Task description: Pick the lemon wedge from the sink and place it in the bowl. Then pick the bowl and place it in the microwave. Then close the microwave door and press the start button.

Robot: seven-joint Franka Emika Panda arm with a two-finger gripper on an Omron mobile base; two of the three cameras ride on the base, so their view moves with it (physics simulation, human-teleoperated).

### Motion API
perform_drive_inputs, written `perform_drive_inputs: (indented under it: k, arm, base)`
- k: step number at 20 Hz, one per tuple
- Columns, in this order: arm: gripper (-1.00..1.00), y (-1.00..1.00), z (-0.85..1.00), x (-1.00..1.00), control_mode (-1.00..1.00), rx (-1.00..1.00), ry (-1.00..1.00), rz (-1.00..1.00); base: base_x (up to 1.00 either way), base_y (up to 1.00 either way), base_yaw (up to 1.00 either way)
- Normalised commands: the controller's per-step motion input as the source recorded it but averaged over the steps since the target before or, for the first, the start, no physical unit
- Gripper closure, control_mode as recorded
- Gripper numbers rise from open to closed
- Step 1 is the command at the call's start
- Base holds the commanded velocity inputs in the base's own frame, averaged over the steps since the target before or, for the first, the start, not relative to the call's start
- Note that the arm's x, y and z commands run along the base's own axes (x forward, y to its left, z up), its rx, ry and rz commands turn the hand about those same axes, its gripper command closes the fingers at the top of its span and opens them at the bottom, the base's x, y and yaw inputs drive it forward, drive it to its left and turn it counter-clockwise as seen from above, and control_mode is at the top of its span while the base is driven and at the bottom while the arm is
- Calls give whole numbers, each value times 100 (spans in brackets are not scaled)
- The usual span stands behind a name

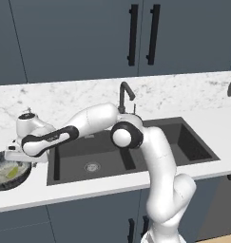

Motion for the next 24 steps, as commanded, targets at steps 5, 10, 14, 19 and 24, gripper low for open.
perform_drive_inputs:
  k: [5,10,14,19,24]
  arm:
    - [100,-15,-20,-6,-100,4,1,0]
    - [100,-70,15,-30,-100,5,-4,0]
    - [100,-84,82,-43,-100,2,-16,0]
    - [100,-95,81,-55,-100,0,-12,0]
    - [100,-88,78,-38,-100,0,-1,0]
  base:
    - [0,0,0]
    - [0,0,0]
    - [0,0,0]
    - [0,0,0]
    - [0,0,0]
